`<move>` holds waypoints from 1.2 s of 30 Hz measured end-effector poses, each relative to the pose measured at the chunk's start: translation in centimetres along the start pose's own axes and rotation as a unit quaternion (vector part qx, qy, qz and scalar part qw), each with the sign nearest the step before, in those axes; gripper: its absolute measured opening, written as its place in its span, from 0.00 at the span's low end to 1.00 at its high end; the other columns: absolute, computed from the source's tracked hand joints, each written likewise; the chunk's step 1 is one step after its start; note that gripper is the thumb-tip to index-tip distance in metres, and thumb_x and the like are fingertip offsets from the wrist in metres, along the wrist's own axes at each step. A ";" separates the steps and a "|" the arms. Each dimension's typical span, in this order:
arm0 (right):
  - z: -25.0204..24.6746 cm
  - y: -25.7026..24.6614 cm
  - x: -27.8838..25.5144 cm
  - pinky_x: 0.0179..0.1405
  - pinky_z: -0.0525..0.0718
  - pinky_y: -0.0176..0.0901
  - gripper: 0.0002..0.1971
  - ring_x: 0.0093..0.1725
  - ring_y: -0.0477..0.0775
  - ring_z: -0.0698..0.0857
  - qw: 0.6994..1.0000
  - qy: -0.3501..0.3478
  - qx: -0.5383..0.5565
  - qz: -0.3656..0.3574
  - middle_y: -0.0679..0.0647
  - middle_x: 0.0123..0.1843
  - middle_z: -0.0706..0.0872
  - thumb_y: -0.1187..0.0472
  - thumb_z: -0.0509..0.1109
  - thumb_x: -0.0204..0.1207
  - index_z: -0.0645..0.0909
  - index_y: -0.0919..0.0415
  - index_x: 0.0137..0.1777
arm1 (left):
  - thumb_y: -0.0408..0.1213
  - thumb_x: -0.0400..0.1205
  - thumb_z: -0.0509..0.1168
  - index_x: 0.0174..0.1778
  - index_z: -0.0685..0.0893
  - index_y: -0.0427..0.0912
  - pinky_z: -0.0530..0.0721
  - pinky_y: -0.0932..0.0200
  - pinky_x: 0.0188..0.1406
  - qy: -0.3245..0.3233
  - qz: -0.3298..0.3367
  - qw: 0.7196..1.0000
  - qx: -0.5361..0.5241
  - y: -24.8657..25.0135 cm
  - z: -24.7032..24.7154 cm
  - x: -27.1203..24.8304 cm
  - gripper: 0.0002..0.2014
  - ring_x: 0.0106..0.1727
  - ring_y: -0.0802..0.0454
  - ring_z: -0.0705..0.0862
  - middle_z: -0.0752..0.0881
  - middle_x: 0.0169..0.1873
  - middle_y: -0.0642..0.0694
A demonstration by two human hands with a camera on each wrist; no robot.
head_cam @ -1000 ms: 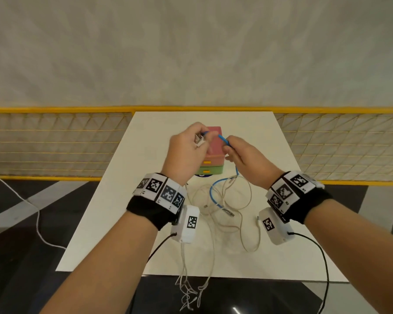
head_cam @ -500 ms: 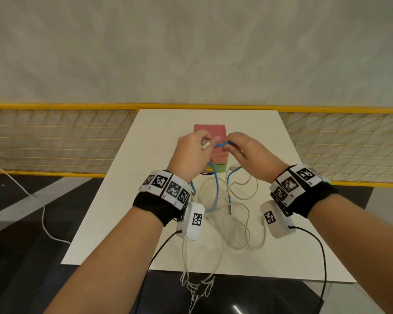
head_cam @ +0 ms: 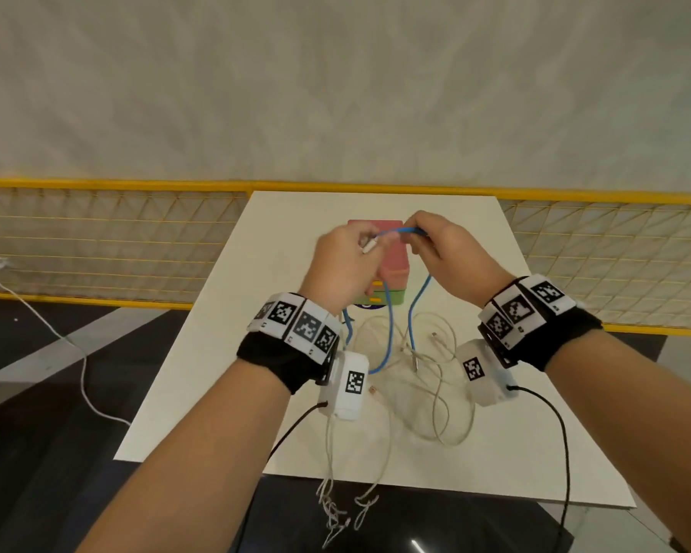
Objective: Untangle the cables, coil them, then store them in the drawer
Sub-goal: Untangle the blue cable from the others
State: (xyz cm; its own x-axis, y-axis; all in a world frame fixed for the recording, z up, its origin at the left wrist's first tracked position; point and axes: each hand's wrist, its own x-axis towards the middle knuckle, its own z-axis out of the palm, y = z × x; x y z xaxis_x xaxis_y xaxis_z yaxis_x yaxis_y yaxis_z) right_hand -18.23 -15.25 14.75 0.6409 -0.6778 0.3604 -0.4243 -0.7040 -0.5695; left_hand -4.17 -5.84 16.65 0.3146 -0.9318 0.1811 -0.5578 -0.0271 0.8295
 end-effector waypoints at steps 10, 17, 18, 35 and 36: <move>-2.8 1.3 -0.3 0.52 0.83 0.42 0.10 0.52 0.52 0.85 0.995 0.012 0.005 0.101 0.53 0.51 0.87 0.59 0.56 0.85 0.79 0.60 0.53 | 0.48 0.85 0.64 0.41 0.82 0.51 0.72 0.66 0.21 0.178 0.041 0.974 -0.132 -0.2 -4.3 0.2 0.09 0.16 0.54 0.72 0.86 0.24 0.51; -5.0 -6.5 -3.0 0.24 0.86 0.51 0.15 0.37 0.53 0.90 0.992 -0.065 0.097 0.051 0.48 0.40 0.89 0.66 0.63 0.80 0.73 0.53 0.65 | 0.40 0.83 0.67 0.43 0.85 0.45 0.69 0.74 0.25 -0.014 0.112 0.991 -0.075 -1.0 -4.3 -1.7 0.05 0.21 0.65 0.73 0.80 0.21 0.61; -5.0 -7.2 -3.4 0.24 0.87 0.52 0.13 0.36 0.53 0.90 0.991 -0.089 0.083 0.051 0.45 0.37 0.89 0.68 0.62 0.79 0.77 0.54 0.60 | 0.38 0.83 0.67 0.44 0.85 0.42 0.69 0.75 0.27 -0.037 0.119 0.990 -0.068 -1.0 -4.1 -2.1 0.05 0.23 0.68 0.74 0.80 0.22 0.63; -1.6 -10.5 -7.8 0.30 0.74 0.23 0.10 0.28 0.36 0.79 0.970 -0.233 0.068 -0.005 0.46 0.47 0.84 0.66 0.65 0.76 0.78 0.51 0.52 | 0.35 0.84 0.63 0.42 0.81 0.36 0.64 0.65 0.19 -0.151 0.087 0.965 -0.197 0.7 -5.7 -8.6 0.08 0.19 0.56 0.65 0.73 0.18 0.57; -1.0 -10.7 -7.7 0.28 0.76 0.26 0.09 0.27 0.37 0.80 0.961 -0.255 0.108 0.008 0.43 0.50 0.82 0.65 0.66 0.78 0.76 0.54 0.55 | 0.35 0.85 0.63 0.41 0.81 0.37 0.64 0.64 0.19 -0.138 0.089 0.966 -0.202 1.1 -5.3 -8.6 0.08 0.19 0.56 0.64 0.73 0.18 0.57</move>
State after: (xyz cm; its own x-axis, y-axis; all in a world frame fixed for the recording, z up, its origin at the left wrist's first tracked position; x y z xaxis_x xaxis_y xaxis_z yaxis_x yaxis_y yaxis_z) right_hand -19.27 -2.73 18.79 0.8892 -0.4567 -0.0279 -0.3294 -0.5967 -0.7317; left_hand -3.40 4.02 18.78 -0.0056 -0.9710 0.2388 -0.2224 0.2341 0.9464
